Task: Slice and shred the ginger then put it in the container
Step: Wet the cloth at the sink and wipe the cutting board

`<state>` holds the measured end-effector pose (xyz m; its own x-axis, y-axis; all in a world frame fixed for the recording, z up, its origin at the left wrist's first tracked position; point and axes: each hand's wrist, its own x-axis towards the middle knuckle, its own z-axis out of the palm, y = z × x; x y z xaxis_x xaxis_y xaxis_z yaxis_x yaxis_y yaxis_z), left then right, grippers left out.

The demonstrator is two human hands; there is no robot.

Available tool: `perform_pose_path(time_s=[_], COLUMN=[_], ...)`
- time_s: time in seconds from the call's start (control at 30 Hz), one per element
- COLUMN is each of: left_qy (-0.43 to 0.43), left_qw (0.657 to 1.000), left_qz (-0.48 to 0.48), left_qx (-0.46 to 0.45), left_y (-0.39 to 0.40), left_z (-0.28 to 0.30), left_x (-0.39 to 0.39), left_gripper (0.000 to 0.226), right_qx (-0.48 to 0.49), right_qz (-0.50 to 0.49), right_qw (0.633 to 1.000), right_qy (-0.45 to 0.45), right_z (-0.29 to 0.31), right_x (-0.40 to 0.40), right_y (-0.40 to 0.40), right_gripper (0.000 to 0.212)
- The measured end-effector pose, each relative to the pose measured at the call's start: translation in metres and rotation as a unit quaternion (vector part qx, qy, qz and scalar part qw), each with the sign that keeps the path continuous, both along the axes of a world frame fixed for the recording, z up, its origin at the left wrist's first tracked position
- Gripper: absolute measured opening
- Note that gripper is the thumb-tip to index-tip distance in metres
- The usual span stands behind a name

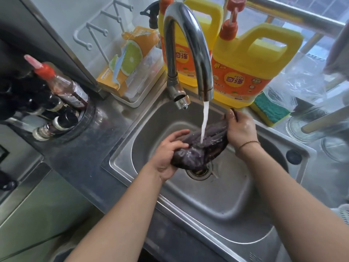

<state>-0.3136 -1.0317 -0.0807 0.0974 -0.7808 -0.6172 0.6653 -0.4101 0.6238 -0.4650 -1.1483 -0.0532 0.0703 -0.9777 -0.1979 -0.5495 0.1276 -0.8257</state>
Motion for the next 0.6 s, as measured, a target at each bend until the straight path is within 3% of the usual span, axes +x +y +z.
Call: perform_pose_path(time_s=[0.1,0.17,0.2,0.27,0.3,0.37,0.5,0.6], left_qy=[0.021,0.048,0.063,0.101,0.124,0.152,0.134,0.13], left_qw=[0.996,0.993,0.992,0.989,0.987,0.984,0.98,0.978], left_qz=[0.084,0.1,0.082,0.039,0.022,0.008,0.038,0.069], left_qx=[0.015,0.045,0.066,0.098,0.096,0.093,0.139,0.147], left_y=[-0.004,-0.012,-0.016,-0.022,-0.024,-0.025,-0.024,-0.023], left_z=[-0.011,-0.011,-0.008,-0.001,0.0,0.002,0.0,-0.005], left_x=[-0.013,-0.033,-0.042,-0.051,-0.052,-0.052,-0.057,-0.065], left_gripper=[0.029,0.023,0.026,0.036,0.042,0.047,0.038,0.04], right_qx=[0.162,0.209,0.169,-0.022,-0.122,-0.206,-0.213,-0.103], right_qz=[0.048,0.047,0.054,0.118,0.144,0.179,0.164,0.125], right_qw=[0.981,0.958,0.963,0.991,0.982,0.96,0.963,0.986], right_qy=[-0.099,-0.192,-0.204,-0.063,0.022,0.058,-0.031,-0.026], right_z=[0.006,0.009,0.007,-0.005,-0.011,-0.024,-0.037,-0.031], right_x=[0.003,0.011,0.014,0.016,0.017,0.017,0.021,0.028], right_y=[0.012,0.029,0.038,0.052,0.059,0.069,0.075,0.068], right_gripper=[0.049,0.049,0.047,0.039,0.036,0.038,0.044,0.056])
